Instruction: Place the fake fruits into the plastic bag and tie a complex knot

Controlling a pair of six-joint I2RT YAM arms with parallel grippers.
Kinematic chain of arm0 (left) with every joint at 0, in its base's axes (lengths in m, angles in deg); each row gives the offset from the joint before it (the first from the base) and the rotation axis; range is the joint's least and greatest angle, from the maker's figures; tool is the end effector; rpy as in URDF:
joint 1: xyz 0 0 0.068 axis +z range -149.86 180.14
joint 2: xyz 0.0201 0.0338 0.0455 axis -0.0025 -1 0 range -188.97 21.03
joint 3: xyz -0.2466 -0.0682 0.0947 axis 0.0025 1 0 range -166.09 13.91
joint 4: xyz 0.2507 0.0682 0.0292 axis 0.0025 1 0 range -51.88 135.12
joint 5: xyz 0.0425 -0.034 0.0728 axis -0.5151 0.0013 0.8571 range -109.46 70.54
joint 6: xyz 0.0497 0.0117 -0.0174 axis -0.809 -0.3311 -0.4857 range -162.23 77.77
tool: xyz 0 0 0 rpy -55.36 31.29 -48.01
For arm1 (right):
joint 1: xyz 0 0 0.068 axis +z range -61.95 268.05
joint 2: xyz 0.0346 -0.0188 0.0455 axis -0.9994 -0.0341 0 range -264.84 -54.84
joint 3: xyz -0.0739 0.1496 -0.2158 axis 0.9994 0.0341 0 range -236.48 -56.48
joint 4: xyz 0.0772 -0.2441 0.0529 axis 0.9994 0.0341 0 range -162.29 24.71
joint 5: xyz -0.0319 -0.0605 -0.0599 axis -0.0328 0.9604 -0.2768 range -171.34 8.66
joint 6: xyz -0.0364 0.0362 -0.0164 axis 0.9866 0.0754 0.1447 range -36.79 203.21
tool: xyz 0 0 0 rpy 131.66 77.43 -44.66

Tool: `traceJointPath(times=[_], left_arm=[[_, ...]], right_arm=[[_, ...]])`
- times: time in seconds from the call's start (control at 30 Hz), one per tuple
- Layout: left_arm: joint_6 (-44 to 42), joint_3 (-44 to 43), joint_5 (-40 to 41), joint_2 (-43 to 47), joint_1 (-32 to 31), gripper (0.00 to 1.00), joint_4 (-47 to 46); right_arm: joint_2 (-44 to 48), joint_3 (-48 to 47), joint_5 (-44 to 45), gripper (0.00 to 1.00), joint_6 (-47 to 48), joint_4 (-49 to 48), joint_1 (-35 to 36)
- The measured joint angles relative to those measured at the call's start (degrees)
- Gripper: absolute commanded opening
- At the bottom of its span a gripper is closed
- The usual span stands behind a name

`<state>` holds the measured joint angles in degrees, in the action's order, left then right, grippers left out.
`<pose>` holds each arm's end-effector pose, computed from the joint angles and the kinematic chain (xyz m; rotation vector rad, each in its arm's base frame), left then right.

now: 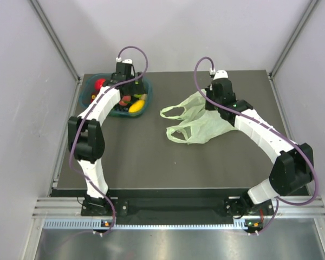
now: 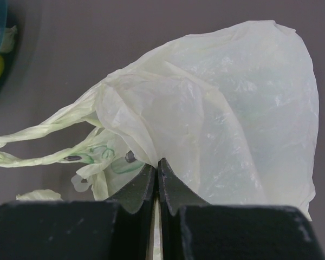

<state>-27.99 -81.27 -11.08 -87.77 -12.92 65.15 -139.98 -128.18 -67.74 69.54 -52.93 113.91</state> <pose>0.4299 -0.0945 0.2929 -0.0997 2.2703 -0.0848 0.3105 0.1414 0.3191 -0.0883 2.1273 0.1534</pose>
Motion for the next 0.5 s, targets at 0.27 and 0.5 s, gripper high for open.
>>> traceJointPath(times=[0.27,0.5], left_arm=[[-1.9,-11.3,1.2,-12.4,1.0,0.99,0.2],[-2.3,-19.4,1.0,-20.0,1.2,0.91,1.9]], right_arm=[[0.0,0.0,-0.8,0.0,0.0,0.1,0.3],[0.0,0.0,-1.0,0.0,0.1,0.1,0.3]])
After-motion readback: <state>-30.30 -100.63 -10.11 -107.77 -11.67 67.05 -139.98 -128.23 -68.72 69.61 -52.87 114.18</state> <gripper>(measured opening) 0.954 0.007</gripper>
